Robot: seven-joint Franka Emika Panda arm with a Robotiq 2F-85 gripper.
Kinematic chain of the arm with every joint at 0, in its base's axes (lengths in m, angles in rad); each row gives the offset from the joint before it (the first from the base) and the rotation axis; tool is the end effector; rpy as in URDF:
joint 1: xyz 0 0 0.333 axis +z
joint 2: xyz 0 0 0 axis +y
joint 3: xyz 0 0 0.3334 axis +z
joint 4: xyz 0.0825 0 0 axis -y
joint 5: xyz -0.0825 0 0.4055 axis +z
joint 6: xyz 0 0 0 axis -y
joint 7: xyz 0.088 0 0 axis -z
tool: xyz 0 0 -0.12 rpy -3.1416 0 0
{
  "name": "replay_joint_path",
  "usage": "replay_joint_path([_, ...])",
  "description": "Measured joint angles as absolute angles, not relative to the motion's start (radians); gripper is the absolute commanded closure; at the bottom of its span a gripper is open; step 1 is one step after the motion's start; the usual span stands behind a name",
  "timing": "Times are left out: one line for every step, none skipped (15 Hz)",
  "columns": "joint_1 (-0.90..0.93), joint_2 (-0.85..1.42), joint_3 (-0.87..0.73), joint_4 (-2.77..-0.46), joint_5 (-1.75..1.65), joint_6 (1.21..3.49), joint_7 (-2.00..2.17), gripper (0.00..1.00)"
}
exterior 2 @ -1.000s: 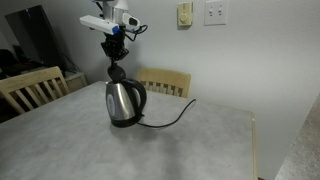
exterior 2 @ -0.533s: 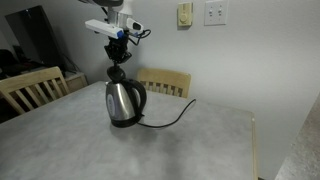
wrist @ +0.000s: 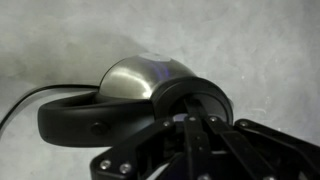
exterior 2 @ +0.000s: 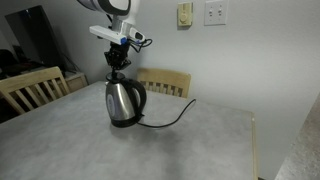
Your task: Close the kettle lid.
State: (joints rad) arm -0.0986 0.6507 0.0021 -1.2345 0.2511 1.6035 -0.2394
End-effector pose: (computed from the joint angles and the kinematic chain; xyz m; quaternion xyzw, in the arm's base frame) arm 0.7304 -0.0418 0.3652 -0.9813 -0.0484 0.1166 0.1455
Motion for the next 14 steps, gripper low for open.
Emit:
replay_joint_path([-0.098, 0.666, 0.002, -1.217, 0.249, 1.587, -0.239, 1.00])
replay_joint_path([-0.098, 0.679, 0.003, -1.202, 0.246, 1.571, -0.239, 1.00])
replay_joint_path([-0.098, 0.693, 0.004, -1.185, 0.242, 1.557, -0.239, 1.00])
replay_joint_path([-0.097, 0.704, 0.006, -1.172, 0.237, 1.542, -0.239, 1.00])
replay_joint_path([-0.096, 0.715, 0.008, -1.155, 0.230, 1.524, -0.239, 1.00])
replay_joint_path([-0.096, 0.725, 0.010, -1.140, 0.223, 1.507, -0.239, 1.00])
replay_joint_path([-0.094, 0.733, 0.012, -1.126, 0.216, 1.486, -0.239, 1.00])
replay_joint_path([-0.093, 0.743, 0.015, -1.110, 0.208, 1.467, -0.239, 1.00])
replay_joint_path([-0.090, 0.750, 0.016, -1.096, 0.195, 1.451, -0.239, 1.00])
replay_joint_path([-0.085, 0.756, 0.017, -1.083, 0.175, 1.441, -0.239, 1.00])
replay_joint_path([-0.078, 0.759, 0.017, -1.073, 0.148, 1.434, -0.239, 1.00])
replay_joint_path([-0.070, 0.761, 0.017, -1.064, 0.121, 1.429, -0.240, 1.00])
replay_joint_path([-0.061, 0.764, 0.017, -1.055, 0.092, 1.422, -0.242, 1.00])
replay_joint_path([-0.052, 0.767, 0.018, -1.048, 0.065, 1.415, -0.252, 1.00])
